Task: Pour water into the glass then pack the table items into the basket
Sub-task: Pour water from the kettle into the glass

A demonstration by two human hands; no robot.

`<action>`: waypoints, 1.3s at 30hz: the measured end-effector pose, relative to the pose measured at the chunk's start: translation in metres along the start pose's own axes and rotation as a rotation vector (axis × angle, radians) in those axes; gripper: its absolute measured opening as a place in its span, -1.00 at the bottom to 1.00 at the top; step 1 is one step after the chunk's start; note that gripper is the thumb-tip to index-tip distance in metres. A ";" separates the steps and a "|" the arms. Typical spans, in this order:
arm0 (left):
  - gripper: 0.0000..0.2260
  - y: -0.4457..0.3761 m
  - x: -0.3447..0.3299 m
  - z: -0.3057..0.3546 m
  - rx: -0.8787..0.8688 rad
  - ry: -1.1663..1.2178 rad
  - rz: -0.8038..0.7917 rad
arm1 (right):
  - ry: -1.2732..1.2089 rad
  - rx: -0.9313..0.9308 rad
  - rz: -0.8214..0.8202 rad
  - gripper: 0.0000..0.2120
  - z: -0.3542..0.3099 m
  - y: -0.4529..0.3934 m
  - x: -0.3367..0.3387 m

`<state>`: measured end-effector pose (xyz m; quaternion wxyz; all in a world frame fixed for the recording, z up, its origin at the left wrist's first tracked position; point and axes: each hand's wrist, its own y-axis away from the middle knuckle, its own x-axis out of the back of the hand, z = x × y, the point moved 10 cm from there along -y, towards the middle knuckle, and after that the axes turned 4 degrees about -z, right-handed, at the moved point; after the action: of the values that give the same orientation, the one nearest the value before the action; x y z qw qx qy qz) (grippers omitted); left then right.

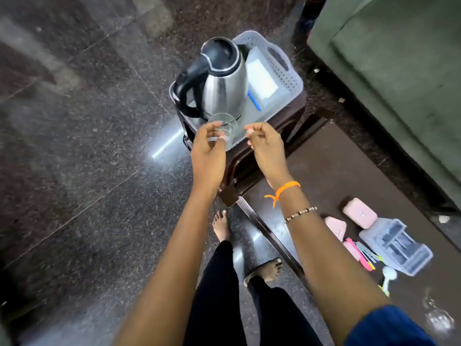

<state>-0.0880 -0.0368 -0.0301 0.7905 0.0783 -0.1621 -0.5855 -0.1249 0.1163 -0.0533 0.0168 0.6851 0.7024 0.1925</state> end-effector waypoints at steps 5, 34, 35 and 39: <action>-0.59 -0.051 0.033 -0.012 -0.018 -0.137 0.103 | 0.280 -0.046 -0.073 -0.44 0.030 -0.045 -0.065; -0.56 -0.177 0.024 -0.006 -0.052 -0.322 0.018 | 0.133 -0.033 0.223 -0.20 0.050 -0.052 -0.037; -0.57 -0.171 0.021 -0.005 -0.073 -0.315 0.030 | 0.118 -0.013 0.259 -0.22 0.046 -0.047 -0.030; -0.60 -0.151 0.018 0.009 -0.179 -0.367 0.063 | 0.030 0.048 0.376 -0.24 0.029 -0.029 0.005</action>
<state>-0.2220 -0.0991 -0.0659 0.7694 -0.1051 -0.2531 -0.5770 -0.1442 0.1291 -0.0875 -0.0466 0.8015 0.5666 0.1856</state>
